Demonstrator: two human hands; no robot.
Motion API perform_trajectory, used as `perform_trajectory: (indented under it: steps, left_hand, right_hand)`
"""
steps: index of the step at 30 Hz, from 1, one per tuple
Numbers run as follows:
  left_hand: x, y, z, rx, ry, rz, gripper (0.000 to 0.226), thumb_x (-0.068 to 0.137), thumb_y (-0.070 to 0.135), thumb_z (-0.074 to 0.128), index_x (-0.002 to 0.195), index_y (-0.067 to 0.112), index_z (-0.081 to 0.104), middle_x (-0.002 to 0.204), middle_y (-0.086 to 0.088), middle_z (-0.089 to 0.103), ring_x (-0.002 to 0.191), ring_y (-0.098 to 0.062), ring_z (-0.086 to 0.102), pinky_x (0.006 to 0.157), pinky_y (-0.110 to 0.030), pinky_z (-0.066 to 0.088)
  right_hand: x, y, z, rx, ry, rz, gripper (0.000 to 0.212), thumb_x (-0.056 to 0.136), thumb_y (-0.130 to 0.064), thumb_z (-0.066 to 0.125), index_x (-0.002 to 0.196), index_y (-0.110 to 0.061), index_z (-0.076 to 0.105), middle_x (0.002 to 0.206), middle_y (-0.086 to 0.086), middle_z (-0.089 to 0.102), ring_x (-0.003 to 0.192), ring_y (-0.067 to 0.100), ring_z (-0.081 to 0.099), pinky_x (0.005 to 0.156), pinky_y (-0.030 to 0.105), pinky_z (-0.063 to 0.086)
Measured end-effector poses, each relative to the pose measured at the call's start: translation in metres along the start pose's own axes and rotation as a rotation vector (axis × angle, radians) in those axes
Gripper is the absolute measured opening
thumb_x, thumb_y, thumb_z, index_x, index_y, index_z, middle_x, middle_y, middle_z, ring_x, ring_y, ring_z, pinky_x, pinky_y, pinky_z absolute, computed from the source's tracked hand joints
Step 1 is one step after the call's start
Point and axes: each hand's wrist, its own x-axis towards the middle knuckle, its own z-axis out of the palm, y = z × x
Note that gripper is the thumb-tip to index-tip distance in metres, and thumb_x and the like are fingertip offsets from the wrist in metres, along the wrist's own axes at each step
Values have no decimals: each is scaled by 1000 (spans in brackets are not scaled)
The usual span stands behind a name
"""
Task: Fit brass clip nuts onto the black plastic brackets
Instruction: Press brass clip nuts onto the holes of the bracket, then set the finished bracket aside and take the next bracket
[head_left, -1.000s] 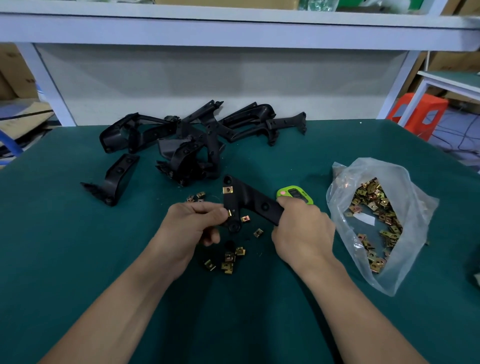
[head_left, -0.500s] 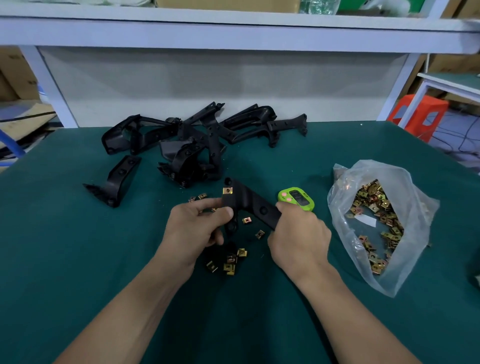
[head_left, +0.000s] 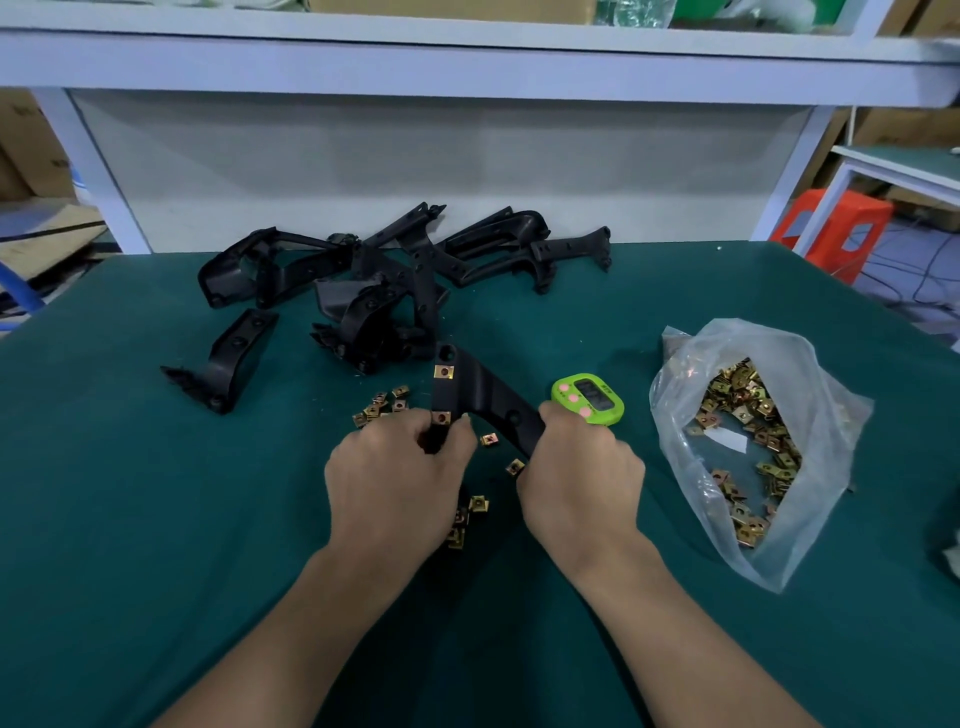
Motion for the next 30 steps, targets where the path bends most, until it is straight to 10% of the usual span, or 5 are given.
perform_trajectory:
  steps: [12,19,30]
  left_hand:
    - [9,-6,0,-14,-13,121,45,96,44,62,57,28,46,46,9,46,44,-10,44,50,-29,33]
    - [8,20,-15,-276,-31,130,30,99,42,54,75,25,58,64,5,63,58,-13,56,55,-28,44]
    - [-75,156,15,-579,-302,290,43,90,47,54,69,10,50,55,-8,52,52,-21,46,56,-39,42]
  right_hand:
    - [2,2,-2,205,-82,-5,32,78,-46,70,84,-28,44,68,-10,54,68,28,55,61,35,40]
    - [-21,-9,-38,633,-189,58,21,79,-30,64,76,-27,44,62,-7,51,53,10,47,50,32,41]
    - [-113,94,-182,1051,-207,289,21,89,4,58,107,-6,59,78,15,70,58,26,63,51,30,49]
